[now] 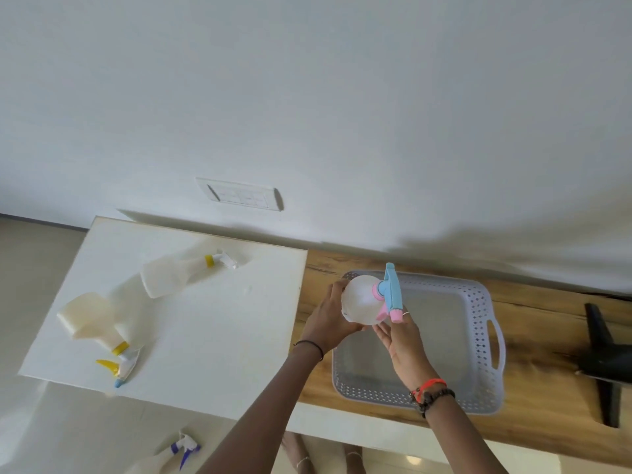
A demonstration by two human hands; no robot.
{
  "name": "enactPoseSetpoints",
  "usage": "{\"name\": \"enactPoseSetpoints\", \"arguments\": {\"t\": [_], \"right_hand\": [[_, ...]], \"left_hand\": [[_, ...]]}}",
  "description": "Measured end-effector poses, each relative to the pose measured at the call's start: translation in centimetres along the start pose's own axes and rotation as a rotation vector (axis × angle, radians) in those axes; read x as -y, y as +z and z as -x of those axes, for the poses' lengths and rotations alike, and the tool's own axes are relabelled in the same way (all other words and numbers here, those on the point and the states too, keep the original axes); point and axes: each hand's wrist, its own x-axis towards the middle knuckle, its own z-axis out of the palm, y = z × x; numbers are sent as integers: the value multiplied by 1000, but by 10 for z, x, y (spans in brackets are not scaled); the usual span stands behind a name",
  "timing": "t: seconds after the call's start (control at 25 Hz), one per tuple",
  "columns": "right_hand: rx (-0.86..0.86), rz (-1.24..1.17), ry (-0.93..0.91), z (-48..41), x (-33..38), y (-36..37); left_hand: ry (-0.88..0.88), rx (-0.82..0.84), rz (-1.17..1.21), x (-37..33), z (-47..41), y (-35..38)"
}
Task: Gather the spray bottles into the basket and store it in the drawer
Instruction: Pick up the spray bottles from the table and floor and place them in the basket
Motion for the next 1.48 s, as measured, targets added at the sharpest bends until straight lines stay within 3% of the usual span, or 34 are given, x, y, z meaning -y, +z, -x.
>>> {"name": "enactPoseSetpoints", "arguments": {"t": [0.2, 0.88, 1.32, 1.48], "right_hand": [[17, -21, 23, -25, -16, -14], [105, 23, 48, -67, -25, -12], [65, -28, 163, -63, -15, -7], [-143, -36, 217, -52, -12, -8]], "left_hand": [[-13, -58, -262, 4, -15, 31], [-108, -128, -644, 13, -37, 63], [-83, -210, -508, 10, -22, 62], [-100, -197, -456, 9, -9, 52]]}}
